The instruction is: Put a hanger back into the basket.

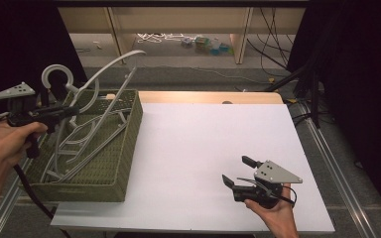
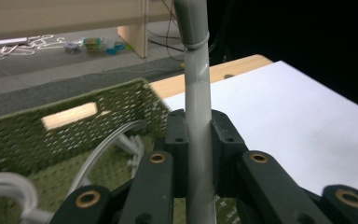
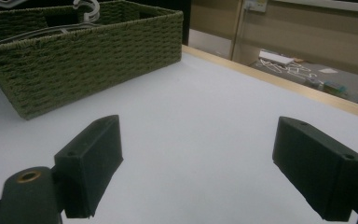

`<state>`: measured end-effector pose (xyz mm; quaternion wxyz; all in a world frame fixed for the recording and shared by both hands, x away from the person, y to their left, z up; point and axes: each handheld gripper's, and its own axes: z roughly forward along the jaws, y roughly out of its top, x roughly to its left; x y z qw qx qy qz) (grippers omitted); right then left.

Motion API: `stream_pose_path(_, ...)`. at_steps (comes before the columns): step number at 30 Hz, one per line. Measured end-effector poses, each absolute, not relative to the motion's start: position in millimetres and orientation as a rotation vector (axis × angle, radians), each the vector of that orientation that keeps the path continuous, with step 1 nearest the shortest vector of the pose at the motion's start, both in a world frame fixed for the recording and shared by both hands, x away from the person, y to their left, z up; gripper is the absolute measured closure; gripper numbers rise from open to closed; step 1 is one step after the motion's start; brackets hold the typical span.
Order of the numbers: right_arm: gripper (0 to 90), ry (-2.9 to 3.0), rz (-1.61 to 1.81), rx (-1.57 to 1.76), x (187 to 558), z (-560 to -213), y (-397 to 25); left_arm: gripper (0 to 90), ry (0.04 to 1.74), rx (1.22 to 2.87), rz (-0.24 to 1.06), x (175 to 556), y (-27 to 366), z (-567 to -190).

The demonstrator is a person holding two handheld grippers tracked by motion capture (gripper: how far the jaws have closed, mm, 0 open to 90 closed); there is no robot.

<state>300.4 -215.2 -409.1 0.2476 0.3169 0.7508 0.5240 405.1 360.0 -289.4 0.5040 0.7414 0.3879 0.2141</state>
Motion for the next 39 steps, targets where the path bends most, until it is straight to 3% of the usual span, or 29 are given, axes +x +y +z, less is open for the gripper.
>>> stream_pose_path(22,16.7,2.058,1.439,0.868,300.9,-409.5,-214.7,79.4,1.057,1.967,0.577,419.4,393.5,-336.9)
stream_pose_path(31,16.8,2.07,1.458,0.894,300.7,-410.3,-213.6,79.4,1.028,2.049,0.554,422.0,402.6,-355.1)
stream_pose_path(39,16.8,2.055,1.452,0.867,301.9,-410.2,-214.9,79.4,1.102,2.036,0.481,420.7,401.9,-362.6)
